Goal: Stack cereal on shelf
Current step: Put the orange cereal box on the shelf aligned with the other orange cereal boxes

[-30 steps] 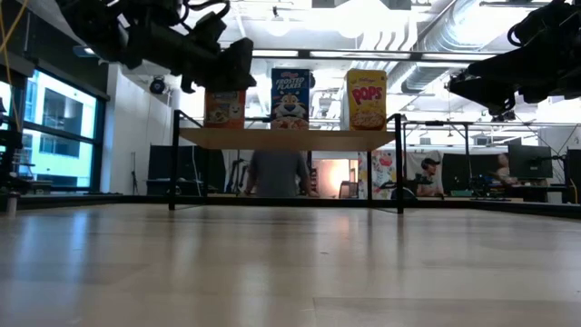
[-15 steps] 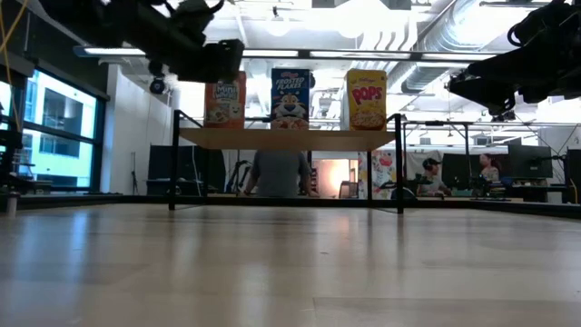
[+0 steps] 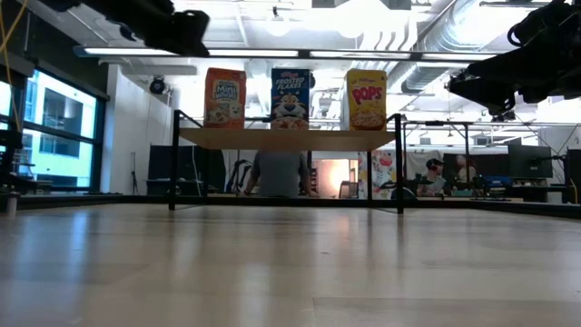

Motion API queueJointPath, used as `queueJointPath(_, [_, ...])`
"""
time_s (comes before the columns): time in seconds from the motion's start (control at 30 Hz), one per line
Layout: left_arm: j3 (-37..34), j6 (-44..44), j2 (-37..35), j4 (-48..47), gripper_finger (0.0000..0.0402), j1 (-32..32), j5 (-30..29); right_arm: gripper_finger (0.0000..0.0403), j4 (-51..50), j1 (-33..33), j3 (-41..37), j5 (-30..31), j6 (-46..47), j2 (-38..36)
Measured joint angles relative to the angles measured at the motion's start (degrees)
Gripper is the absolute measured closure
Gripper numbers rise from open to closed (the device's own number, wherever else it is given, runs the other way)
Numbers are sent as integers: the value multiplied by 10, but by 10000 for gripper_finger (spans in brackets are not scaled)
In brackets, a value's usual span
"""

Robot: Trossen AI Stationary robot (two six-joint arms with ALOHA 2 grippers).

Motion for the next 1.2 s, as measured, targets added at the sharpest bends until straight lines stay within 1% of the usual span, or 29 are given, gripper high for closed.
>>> queueJointPath(0.1, [0, -14, -35, -56, 261, -1, 18, 123, 0, 0, 0, 0, 0, 0])
queueJointPath(0.17, [0, -1, -52, -59, 257, 2, 42, 123, 0, 0, 0, 0, 0, 0])
queueJointPath(0.23, [0, 34, -61, -39, 257, 8, 71, 123, 0, 0, 0, 0, 0, 0])
queueJointPath(0.43, [0, 148, -62, 90, 257, 57, 179, 123, 0, 0, 0, -3, 0, 0])
queueJointPath(0.47, [3, 156, -60, 99, 257, 68, 195, 123, 0, 0, 0, -3, 0, 0])
queueJointPath(0.57, [32, 155, -49, 77, 257, 97, 215, 123, 0, 0, 0, -3, 0, 0])
queueJointPath(0.63, [63, 154, -36, 46, 257, 112, 225, 123, 0, 0, 0, -2, 0, 0])
queueJointPath(0.73, [117, 153, -15, -27, 257, 133, 235, 123, 0, 0, 0, -2, 0, 0])
queueJointPath(0.8, [154, 136, -4, -87, 257, 152, 251, 123, 0, 0, 0, -2, 0, 0])
queueJointPath(1.07, [294, 58, 43, -310, 257, 235, 386, 123, 0, 0, 0, -2, 0, 0])
queueJointPath(1.2, [364, 34, 82, -402, 257, 263, 437, 123, 0, 0, 0, -2, 0, 0])
